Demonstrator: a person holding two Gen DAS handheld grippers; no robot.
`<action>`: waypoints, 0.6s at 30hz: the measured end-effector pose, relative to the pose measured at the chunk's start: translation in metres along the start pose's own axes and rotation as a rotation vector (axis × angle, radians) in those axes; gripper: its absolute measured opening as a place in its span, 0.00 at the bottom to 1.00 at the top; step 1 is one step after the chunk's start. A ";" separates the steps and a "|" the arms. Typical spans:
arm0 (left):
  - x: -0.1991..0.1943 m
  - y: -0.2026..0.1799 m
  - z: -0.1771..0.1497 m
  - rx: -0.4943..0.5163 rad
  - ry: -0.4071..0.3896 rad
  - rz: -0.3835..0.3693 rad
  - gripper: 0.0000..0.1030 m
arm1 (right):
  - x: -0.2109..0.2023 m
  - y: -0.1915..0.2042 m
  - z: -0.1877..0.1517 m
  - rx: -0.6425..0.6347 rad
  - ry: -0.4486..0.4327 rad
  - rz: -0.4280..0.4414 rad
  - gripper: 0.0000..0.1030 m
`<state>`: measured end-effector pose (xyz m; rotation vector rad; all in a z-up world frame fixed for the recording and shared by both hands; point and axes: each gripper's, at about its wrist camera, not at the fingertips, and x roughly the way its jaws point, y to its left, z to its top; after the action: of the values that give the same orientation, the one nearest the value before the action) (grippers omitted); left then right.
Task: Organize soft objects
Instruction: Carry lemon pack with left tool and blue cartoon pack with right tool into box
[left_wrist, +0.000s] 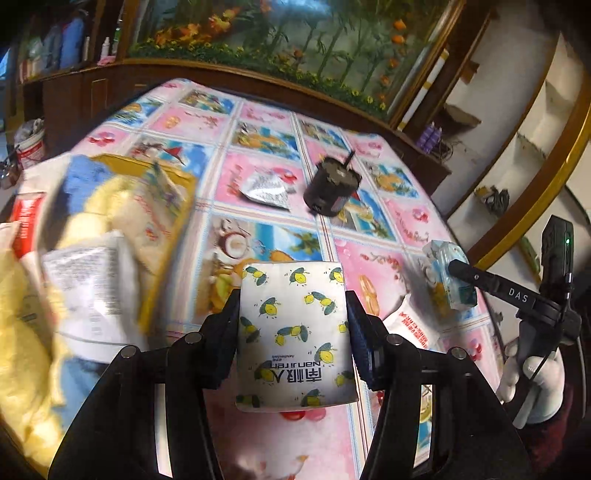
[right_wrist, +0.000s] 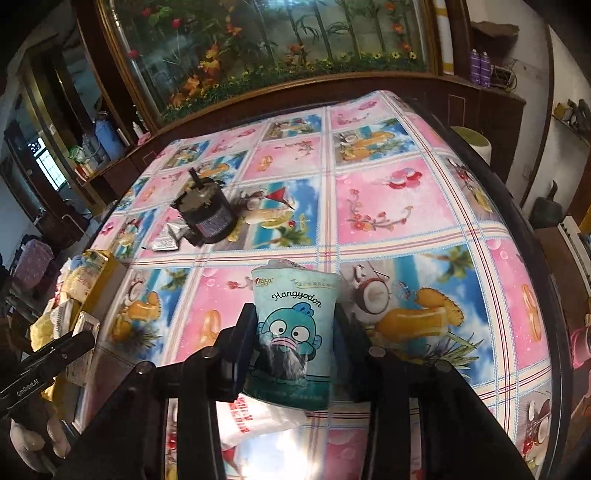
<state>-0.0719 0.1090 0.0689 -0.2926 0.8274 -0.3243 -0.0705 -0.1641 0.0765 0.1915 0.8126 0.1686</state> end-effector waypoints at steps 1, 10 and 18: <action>-0.011 0.006 0.001 -0.013 -0.019 0.004 0.51 | -0.004 0.008 0.002 -0.015 -0.006 0.030 0.38; -0.071 0.086 0.016 -0.121 -0.137 0.150 0.51 | 0.001 0.105 0.007 -0.169 0.030 0.230 0.38; -0.057 0.146 0.045 -0.192 -0.109 0.192 0.51 | 0.029 0.201 0.005 -0.279 0.112 0.393 0.38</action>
<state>-0.0496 0.2697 0.0807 -0.4035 0.7734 -0.0478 -0.0629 0.0371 0.1063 0.0762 0.8474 0.6634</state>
